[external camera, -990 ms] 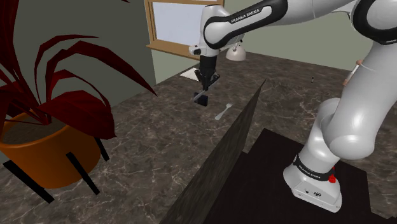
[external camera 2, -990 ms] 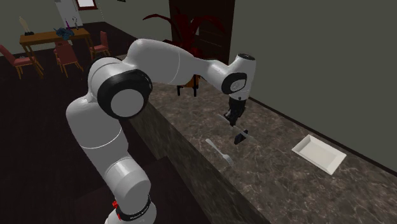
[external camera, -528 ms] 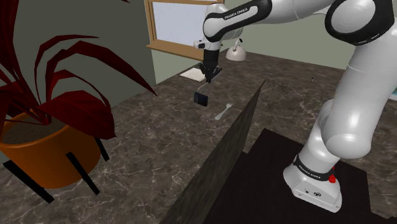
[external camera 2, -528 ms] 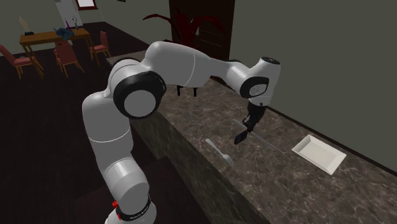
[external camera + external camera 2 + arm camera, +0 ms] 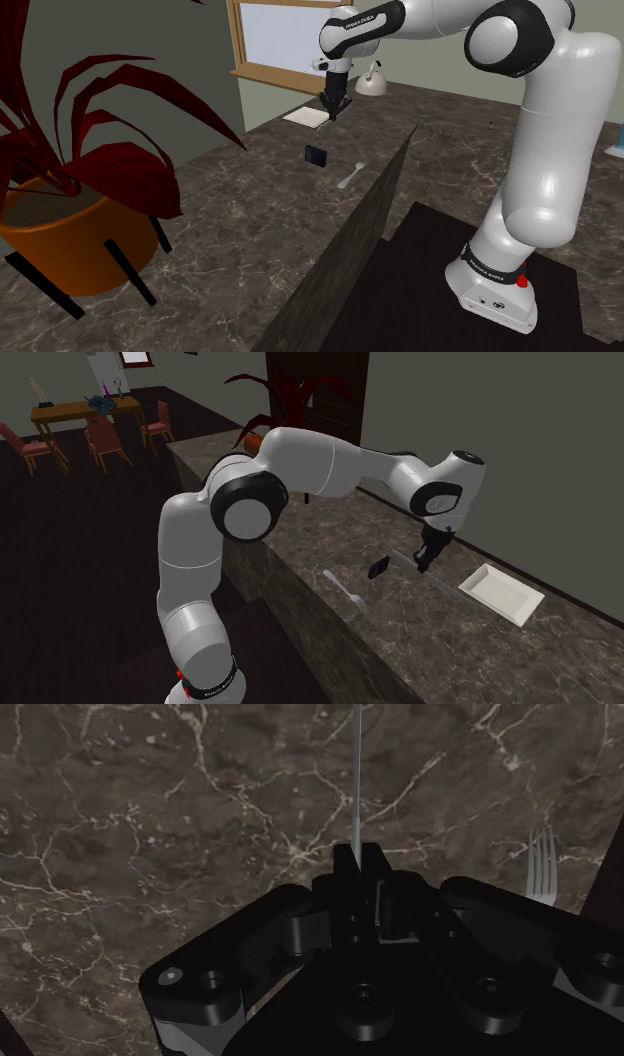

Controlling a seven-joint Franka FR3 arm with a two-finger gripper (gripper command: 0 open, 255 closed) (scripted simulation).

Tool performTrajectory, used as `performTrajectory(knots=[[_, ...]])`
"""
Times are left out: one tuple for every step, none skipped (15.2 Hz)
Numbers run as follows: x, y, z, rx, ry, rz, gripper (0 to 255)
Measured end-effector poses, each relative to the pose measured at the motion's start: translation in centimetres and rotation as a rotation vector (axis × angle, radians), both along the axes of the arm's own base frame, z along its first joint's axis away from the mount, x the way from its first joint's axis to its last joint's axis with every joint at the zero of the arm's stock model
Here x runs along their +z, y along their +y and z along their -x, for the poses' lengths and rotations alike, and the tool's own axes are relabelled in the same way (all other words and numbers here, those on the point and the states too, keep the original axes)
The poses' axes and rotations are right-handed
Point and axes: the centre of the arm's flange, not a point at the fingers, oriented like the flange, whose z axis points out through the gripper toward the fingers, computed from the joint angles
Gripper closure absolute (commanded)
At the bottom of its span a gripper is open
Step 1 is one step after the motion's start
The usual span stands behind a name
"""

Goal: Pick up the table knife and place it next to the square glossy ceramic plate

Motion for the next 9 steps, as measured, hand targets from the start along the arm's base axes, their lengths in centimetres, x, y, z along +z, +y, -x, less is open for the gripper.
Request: performTrajectory(knots=[[-0.5, 0.0, 0.0, 0.0, 0.0, 0.0, 255], [-1.0, 0.1, 0.0, 0.001, 0.0, 0.0, 255], [-1.6, 0.1, 0.1, 0.001, 0.0, 0.0, 255], [-2.2, 0.0, 0.1, 0.001, 0.0, 0.0, 255], [-2.6, -0.1, 0.1, 0.001, 0.001, 0.0, 255], [-3.1, -0.1, 0.0, 0.001, 0.0, 0.0, 255], [-3.6, -0.1, 0.1, 0.001, 0.0, 0.0, 255], [-4.2, -0.1, 0.0, 0.001, 0.0, 0.0, 255], [-4.7, 0.0, 0.0, 0.001, 0.0, 0.0, 255]])
